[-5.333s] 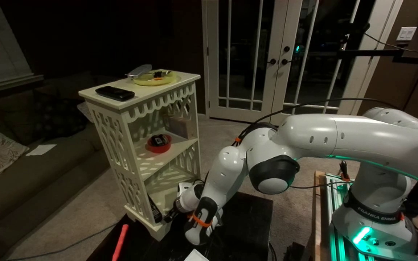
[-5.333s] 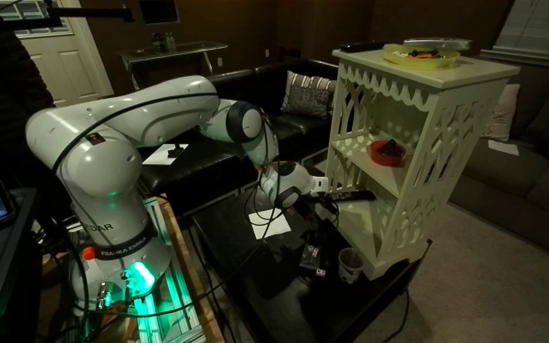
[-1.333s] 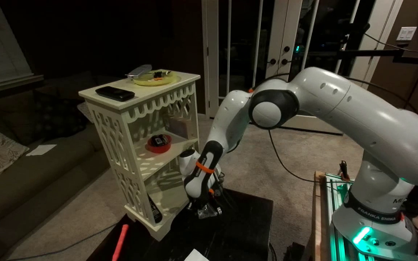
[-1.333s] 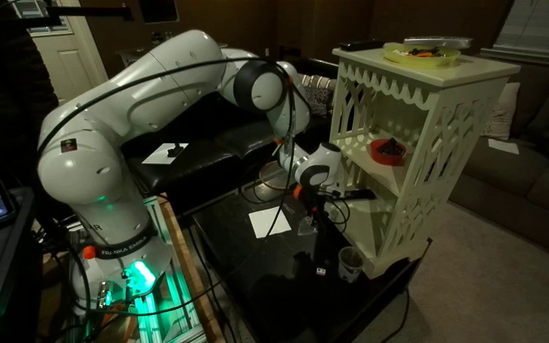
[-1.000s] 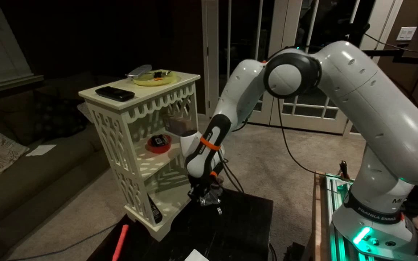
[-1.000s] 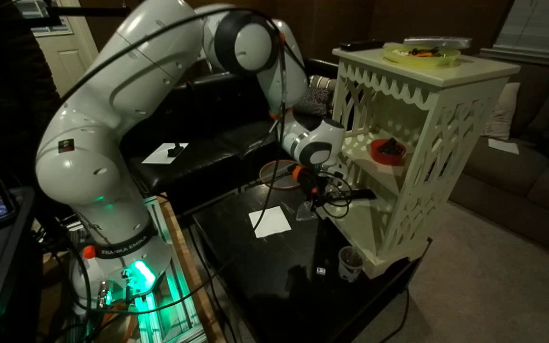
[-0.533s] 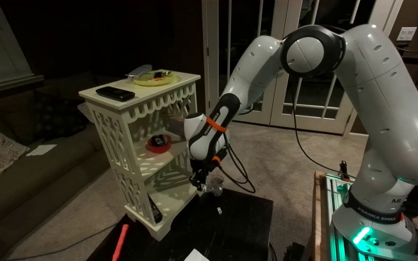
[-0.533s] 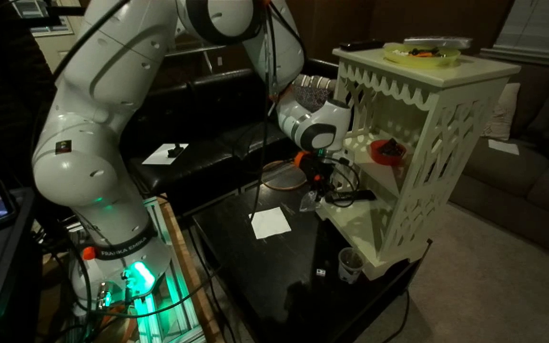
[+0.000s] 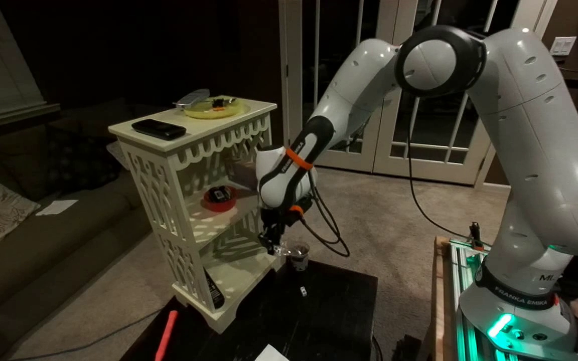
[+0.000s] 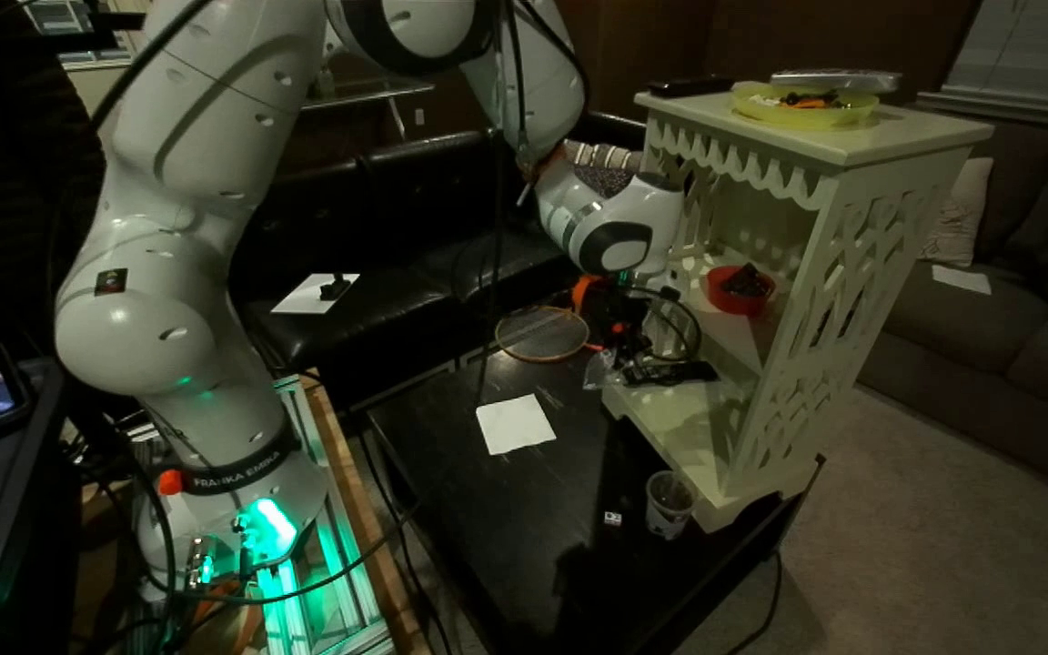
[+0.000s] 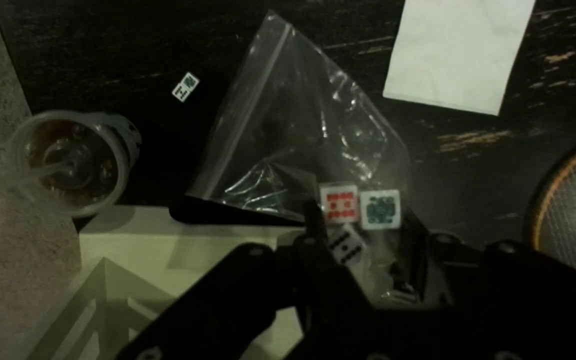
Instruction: Put the packet on the stand
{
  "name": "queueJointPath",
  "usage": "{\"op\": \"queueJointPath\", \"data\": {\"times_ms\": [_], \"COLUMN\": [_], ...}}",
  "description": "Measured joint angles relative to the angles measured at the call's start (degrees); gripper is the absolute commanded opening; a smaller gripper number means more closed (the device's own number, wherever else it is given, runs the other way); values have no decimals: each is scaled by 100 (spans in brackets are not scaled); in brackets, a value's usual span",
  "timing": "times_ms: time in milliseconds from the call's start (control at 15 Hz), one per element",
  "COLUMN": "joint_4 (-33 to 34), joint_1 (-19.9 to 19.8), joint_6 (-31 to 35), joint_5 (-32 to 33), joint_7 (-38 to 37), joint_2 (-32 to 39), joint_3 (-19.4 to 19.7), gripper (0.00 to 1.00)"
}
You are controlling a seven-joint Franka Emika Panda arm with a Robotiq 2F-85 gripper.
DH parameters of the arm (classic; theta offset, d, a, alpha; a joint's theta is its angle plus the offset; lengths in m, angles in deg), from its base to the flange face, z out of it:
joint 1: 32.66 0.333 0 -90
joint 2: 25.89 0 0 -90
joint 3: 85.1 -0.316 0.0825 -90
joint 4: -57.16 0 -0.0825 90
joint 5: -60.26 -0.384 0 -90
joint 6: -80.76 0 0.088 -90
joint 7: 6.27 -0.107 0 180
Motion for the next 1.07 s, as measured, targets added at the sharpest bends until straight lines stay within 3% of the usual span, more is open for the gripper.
{"op": "queueJointPath", "data": {"times_ms": [200,467,867,1067], "joint_4": [-177,-363,-443,-443], "joint_1": [-488,-730,-699,-672], "joint_6": [-101,-448,-748,-1180], "joint_5": [-354,-520,-919,-527], "joint_7": [775,1576,2042,2041], "joint_2": [-789,-1920,-3546,-4130], "joint_3": [-310,-302,221,635], "gripper": [11,11,11,11]}}
